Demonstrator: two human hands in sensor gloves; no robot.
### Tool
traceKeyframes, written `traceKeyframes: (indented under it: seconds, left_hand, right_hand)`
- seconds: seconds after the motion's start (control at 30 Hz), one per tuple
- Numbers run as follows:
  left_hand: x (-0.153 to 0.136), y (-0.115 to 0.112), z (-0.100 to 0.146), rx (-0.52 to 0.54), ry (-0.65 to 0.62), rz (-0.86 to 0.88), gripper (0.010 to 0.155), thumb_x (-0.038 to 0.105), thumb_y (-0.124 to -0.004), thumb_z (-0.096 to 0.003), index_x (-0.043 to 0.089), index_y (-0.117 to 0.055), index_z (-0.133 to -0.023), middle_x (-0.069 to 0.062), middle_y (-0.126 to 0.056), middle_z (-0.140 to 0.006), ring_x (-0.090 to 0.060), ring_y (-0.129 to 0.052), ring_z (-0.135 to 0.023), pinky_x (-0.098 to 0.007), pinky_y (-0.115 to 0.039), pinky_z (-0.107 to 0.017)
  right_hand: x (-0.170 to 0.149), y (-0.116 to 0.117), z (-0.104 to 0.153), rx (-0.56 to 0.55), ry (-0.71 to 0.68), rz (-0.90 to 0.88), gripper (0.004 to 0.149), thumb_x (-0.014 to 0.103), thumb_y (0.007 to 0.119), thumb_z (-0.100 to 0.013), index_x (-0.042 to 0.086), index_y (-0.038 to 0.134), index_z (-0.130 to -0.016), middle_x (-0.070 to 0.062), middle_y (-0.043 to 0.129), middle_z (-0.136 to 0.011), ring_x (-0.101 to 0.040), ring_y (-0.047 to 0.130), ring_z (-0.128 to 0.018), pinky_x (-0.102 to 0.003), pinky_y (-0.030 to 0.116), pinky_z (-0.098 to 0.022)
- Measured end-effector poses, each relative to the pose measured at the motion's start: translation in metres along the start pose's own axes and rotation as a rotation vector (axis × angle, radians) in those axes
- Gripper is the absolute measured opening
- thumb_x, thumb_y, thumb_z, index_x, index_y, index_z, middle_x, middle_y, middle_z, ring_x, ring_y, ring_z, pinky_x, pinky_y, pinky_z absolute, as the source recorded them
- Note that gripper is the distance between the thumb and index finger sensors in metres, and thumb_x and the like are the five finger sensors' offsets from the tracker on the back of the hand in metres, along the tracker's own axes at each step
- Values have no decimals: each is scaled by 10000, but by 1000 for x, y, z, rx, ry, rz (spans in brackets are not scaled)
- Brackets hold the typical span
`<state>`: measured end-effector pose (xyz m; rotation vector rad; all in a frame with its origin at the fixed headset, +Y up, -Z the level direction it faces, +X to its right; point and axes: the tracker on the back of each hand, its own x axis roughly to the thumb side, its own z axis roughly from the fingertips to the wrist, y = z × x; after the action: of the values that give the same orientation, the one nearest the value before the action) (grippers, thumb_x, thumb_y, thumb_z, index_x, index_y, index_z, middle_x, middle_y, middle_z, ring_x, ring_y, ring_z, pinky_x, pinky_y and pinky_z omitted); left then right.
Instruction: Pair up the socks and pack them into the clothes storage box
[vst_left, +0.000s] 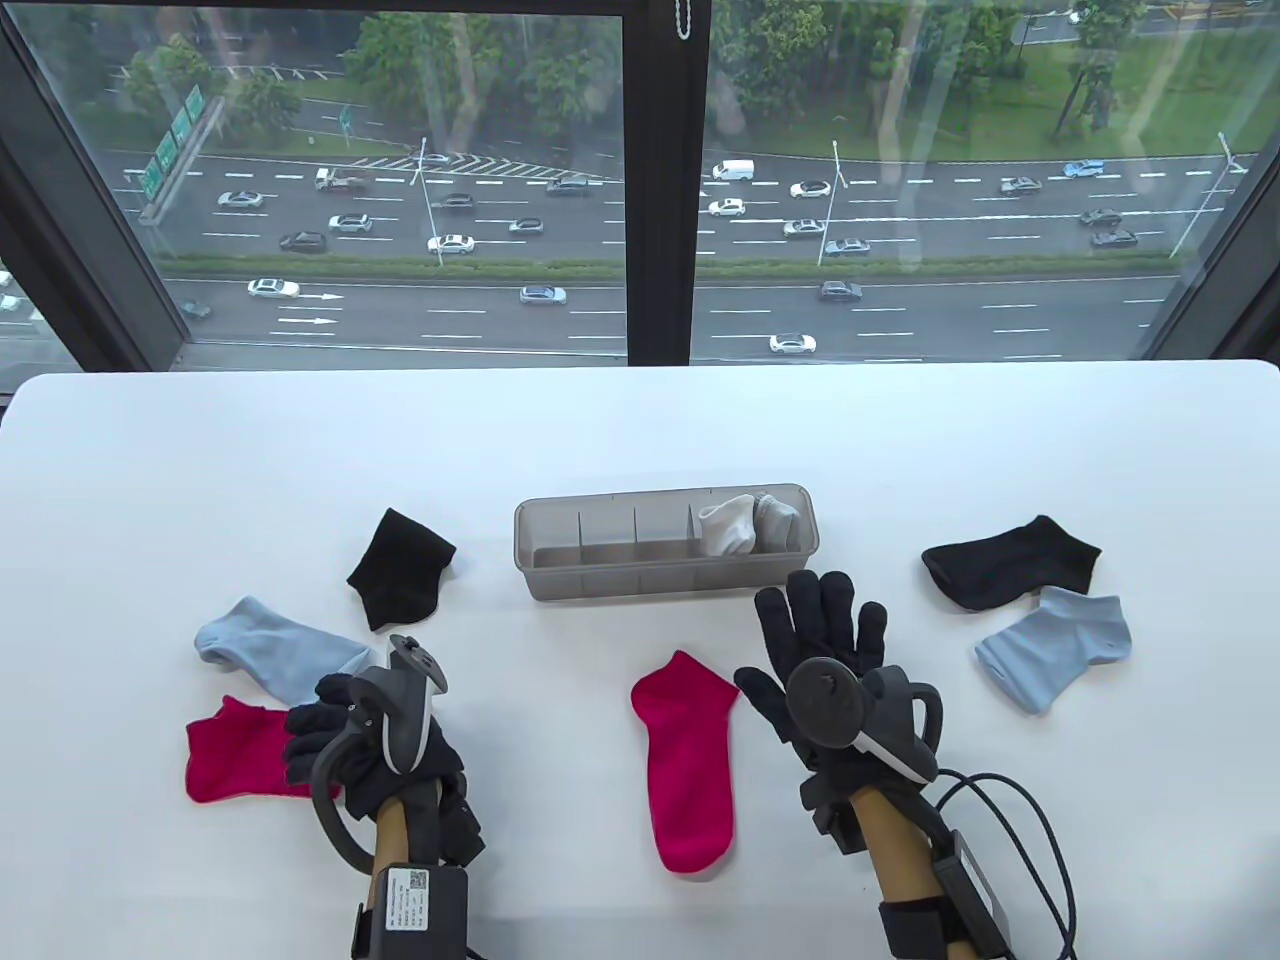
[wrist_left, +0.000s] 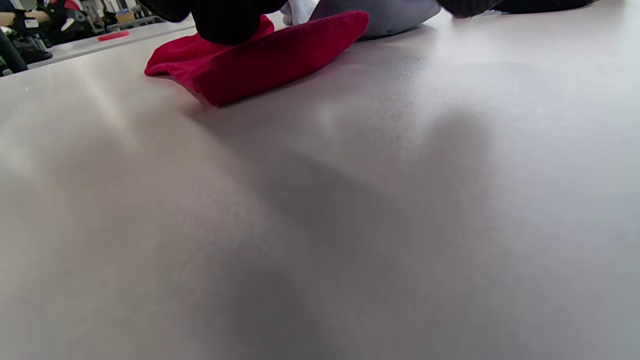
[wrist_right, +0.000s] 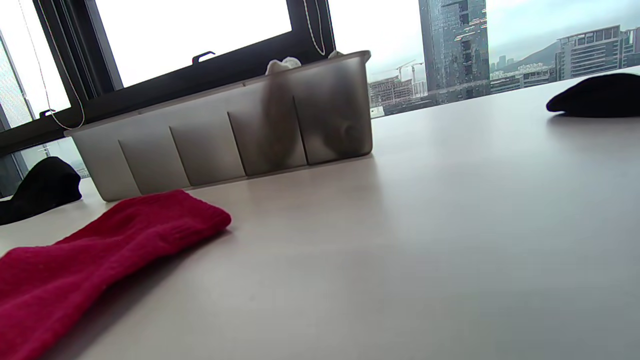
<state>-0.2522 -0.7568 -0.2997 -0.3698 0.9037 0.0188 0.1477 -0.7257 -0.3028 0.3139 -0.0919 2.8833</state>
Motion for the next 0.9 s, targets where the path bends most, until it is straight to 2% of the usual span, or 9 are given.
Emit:
traceKeyframes:
  seconds: [0.07,0.17,0.33,0.43,0.5,0.53,0.67,0.8,0.9]
  left_hand:
    - [-3,-3,-7,-45,26,11,783,491,-608,-548,74,-334,-1152,-317,-572,-1153,-499,-716,-974,-612,-601,-745]
    - [-2,-1,-5,15,50,-80,754,414,-722,-535,76,-428,-1142,-279,-752,-1055,-432,-858,-851,-579,-666,-711]
    - [3,-1,1,-9,5,-123,655,284,-758,-527,100,-526,-1111,-164,-863,-889,-303,-932,-700,-539,-723,-660]
    - [9,11,20,-81,-213,24,550,264,-738,-530,161,-662,-1065,-145,-873,-888,-302,-925,-695,-535,-715,-660]
    - [18,22,42,-22,-382,60,460,277,-713,-530,219,-757,-984,-123,-880,-886,-287,-926,-696,-525,-717,-665]
    - [22,25,51,-8,-448,67,435,289,-699,-529,246,-765,-956,-106,-880,-885,-271,-927,-698,-514,-723,-667]
    - [42,29,89,-9,-890,134,427,342,-697,-524,286,-754,-944,-53,-902,-871,-247,-951,-710,-485,-744,-671]
    - [51,30,117,54,-1180,208,428,398,-743,-515,293,-747,-929,-10,-916,-847,-216,-965,-733,-475,-753,-696]
    - [49,36,130,59,-1316,329,419,400,-750,-512,315,-746,-923,12,-911,-861,-208,-964,-753,-500,-713,-744]
  right_hand:
    - [0,-2,1,-9,-4,-5,758,620,484,-528,338,127,-1134,-61,22,-1256,-293,-71,-1106,-603,46,-808]
    - [0,-3,1,-29,-12,-33,755,616,490,-528,340,134,-1134,-57,30,-1258,-294,-64,-1109,-603,56,-813]
    - [0,-3,1,-37,-16,-41,751,612,499,-530,339,148,-1136,-59,40,-1259,-296,-54,-1111,-600,67,-818]
    - [1,-2,0,-16,-17,-57,755,611,516,-533,340,152,-1136,-57,38,-1258,-297,-57,-1111,-602,81,-823]
    - [2,-1,0,1,-27,-85,766,610,543,-533,343,153,-1135,-57,33,-1256,-297,-63,-1107,-602,87,-827]
    - [3,-1,0,4,-37,-101,780,610,569,-529,343,157,-1135,-56,33,-1256,-297,-63,-1107,-600,93,-830]
    - [14,-2,0,94,-117,-213,849,583,708,-508,365,177,-1133,-57,40,-1256,-320,-48,-1109,-609,129,-836]
    - [33,2,-1,247,-205,-327,913,546,783,-495,385,139,-1121,-64,-14,-1238,-358,-57,-1100,-619,131,-836]
    - [43,7,-3,330,-238,-365,952,512,814,-494,404,90,-1104,-76,-57,-1219,-367,-80,-1088,-618,122,-837]
